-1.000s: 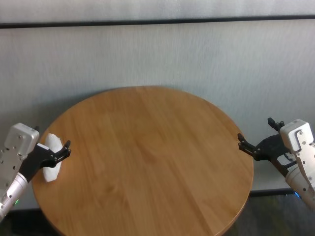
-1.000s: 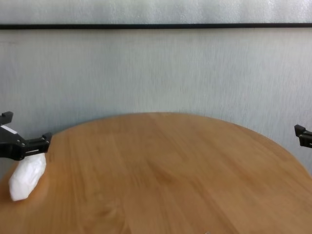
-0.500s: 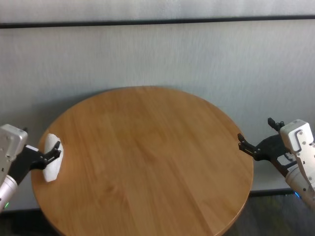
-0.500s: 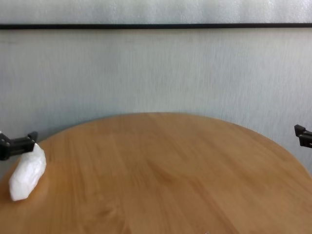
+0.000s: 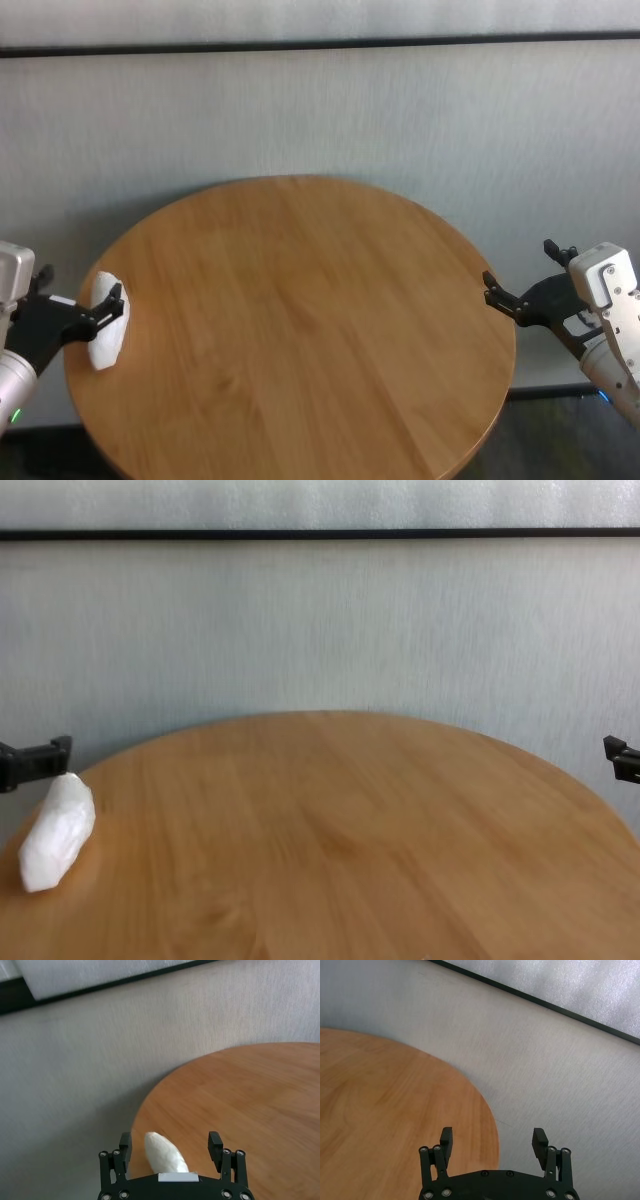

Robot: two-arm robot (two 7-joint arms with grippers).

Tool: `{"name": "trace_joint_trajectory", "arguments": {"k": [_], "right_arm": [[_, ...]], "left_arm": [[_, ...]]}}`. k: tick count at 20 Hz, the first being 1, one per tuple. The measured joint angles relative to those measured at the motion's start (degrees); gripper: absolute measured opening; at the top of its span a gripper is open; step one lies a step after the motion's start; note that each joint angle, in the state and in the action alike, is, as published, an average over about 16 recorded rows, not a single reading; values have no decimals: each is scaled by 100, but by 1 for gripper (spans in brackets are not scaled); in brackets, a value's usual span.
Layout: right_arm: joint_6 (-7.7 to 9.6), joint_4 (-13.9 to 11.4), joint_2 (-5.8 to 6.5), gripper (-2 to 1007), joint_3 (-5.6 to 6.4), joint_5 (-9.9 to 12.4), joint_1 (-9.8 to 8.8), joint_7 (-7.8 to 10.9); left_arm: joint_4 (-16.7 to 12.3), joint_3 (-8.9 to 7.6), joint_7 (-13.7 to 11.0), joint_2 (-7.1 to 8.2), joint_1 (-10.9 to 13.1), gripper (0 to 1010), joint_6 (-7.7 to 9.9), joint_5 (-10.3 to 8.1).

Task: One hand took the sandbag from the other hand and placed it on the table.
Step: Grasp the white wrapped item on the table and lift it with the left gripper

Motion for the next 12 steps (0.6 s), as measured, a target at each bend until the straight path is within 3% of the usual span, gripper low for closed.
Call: {"name": "trace_joint_trajectory", "arguments": {"k": [7,12], "right_arm": [[0,0,0,1001,0,0,0,0],[0,0,0,1001,0,0,0,0]], "left_arm": [[-222,-265,-6,-246,127,1002,630,-505],[-303,-379,-17,-396,149,1002,1061,-748]]}}
